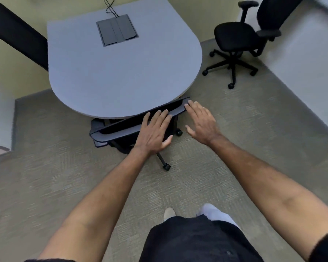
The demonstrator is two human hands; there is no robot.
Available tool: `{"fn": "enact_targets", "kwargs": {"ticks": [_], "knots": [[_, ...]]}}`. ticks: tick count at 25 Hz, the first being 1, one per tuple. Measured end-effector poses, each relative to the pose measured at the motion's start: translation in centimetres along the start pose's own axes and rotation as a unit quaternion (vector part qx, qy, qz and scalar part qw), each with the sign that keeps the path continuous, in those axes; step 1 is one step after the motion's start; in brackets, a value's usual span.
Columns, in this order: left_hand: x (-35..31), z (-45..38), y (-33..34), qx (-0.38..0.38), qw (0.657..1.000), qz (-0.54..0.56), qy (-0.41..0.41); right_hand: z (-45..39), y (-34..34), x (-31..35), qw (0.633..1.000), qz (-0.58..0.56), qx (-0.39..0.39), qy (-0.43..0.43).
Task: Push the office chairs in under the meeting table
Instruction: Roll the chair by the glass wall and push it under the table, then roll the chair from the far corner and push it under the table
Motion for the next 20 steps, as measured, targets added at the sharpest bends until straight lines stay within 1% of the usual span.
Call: {"fn": "enact_targets", "kwargs": {"ticks": [3, 8, 13, 18, 20], "knots": [[-5.7, -4.0, 1.2, 0.023, 0.996, -0.023, 0.084, 2.8, 0.8, -4.9, 0.998, -0.013, 0.033, 0.052], [-13.0, -11.9, 4.8, 0.094, 0.983, -0.051, 0.147, 7.7, 3.0, -16.3, 0.983, -0.023, 0.077, 0.164], [-19.4, -21.3, 8.9, 0.161, 0.975, -0.061, 0.139, 9.6, 4.4, -29.2, 0.963, -0.045, 0.129, 0.234], [-27.4, -31.9, 11.1, 0.210, 0.967, -0.059, 0.133, 9.2, 3.3, -41.9, 0.952, -0.069, 0.160, 0.253], [-30.4, -36.2, 11.0, 0.214, 0.967, -0.054, 0.125, 8.6, 2.2, -46.9, 0.952, -0.066, 0.166, 0.249]]}}
Point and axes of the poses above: each hand's wrist, its own z-axis away from the middle knuckle, its own y-axis out of the palm, x = y × z, the point moved 4 cm from there along -z, towards the middle knuckle, and after that the axes turned 4 degrees about -z, right-handed, at the moved point
